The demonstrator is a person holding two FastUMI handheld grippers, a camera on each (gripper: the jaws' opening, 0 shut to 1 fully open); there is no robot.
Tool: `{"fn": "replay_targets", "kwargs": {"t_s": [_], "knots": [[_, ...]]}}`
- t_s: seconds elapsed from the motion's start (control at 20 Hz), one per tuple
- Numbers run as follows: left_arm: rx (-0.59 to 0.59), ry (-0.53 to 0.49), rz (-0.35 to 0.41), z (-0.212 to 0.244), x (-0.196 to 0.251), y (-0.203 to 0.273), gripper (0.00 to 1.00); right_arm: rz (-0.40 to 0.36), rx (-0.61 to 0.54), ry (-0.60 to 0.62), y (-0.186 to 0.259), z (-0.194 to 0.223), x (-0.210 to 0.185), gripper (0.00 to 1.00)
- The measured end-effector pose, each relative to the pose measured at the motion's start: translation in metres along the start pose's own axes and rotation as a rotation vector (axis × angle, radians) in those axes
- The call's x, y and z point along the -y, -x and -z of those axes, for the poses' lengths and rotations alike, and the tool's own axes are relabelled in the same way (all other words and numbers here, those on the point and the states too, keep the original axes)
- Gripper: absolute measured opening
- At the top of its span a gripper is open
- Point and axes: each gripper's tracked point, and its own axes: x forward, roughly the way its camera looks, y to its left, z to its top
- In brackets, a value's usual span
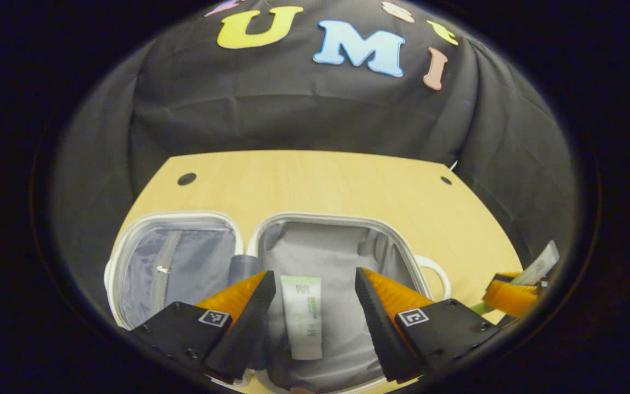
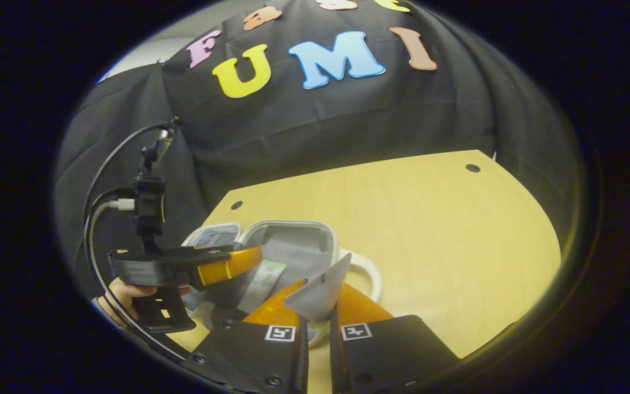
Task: First open the suitcase, pack the skin care products into it, and then close the suitcase.
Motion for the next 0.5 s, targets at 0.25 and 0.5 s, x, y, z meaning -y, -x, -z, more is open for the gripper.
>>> {"fn": "replay_targets", "kwargs": {"t_s": [0.25,0.5], "knots": [[0.096,-0.007,-0.107,-0.010,-0.060,0.057,0.95,-0.041,-0.144,0.072,-0.051,0.036,-0.025,0.13],[0.122,0.051,-0.216,-0.004,-0.127,0.092,0.96,-0.063,-0.051,0.213,-0.063,0.025,-0.038,0.76]]}}
